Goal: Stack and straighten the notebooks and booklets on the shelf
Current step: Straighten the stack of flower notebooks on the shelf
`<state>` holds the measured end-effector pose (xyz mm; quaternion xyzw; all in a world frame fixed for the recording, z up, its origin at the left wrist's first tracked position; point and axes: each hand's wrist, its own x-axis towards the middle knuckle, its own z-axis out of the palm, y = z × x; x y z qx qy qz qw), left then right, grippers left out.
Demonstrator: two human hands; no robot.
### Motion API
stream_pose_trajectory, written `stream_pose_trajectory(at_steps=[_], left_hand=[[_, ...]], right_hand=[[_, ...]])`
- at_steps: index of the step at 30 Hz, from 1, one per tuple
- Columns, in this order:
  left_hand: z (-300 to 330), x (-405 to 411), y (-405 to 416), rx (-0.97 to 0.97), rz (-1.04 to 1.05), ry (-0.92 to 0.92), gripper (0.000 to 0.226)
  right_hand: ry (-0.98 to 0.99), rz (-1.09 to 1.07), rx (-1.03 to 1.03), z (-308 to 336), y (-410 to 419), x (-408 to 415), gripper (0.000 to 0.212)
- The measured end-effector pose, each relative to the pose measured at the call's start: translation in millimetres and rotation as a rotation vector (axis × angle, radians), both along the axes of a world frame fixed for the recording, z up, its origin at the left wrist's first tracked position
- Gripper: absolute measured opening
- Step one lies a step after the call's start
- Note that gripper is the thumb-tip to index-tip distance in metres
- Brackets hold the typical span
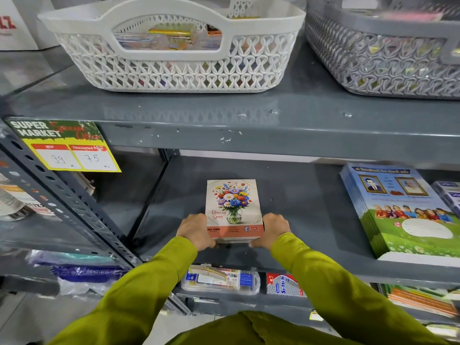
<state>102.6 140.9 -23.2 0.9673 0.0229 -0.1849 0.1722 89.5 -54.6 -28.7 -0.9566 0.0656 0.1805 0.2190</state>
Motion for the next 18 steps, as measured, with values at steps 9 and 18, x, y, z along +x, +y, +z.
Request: stream_pose_trajectory(at_steps=[9,18], left_hand=[[0,9,1,0.019,0.018,0.004,0.052],[-9,8,6,0.032,0.001,0.005,0.055]], right_hand=[[-0.002,-0.026,0.022,-1,-1,2,0.058],[0.010,-0.040,0.034,-9,-1,2,0.061]])
